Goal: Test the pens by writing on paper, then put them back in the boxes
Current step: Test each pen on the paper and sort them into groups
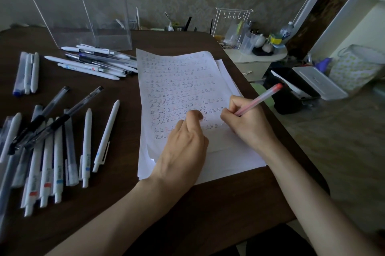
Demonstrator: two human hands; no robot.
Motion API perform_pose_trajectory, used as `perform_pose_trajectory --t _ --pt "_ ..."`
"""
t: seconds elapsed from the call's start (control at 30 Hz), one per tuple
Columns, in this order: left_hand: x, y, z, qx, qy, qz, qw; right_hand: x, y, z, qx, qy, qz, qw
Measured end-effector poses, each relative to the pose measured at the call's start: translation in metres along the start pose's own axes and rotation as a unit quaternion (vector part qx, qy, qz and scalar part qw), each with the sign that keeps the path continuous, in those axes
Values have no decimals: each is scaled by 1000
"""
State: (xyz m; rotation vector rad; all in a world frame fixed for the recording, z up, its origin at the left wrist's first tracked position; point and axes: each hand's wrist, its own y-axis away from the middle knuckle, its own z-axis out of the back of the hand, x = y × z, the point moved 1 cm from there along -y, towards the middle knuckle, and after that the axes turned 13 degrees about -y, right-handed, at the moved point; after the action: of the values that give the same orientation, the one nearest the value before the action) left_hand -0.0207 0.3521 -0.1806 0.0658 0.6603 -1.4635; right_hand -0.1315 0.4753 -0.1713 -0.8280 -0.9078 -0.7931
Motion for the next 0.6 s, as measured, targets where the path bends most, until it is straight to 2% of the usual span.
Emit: perform_pose_trajectory --t 0.17,0.27,0.4,0.6 --pt "-2 -3 8 -1 48 19 999 0 0 1 -25 -7 0 1000" --pt "1 -5 9 -21 32 7 999 5 1 1 -27 -109 29 993" --pt "3 -5 10 -20 22 12 999 15 2 0 10 -243 48 969" --pt "0 -4 12 -26 23 -24 999 20 6 -6 64 -258 34 964"
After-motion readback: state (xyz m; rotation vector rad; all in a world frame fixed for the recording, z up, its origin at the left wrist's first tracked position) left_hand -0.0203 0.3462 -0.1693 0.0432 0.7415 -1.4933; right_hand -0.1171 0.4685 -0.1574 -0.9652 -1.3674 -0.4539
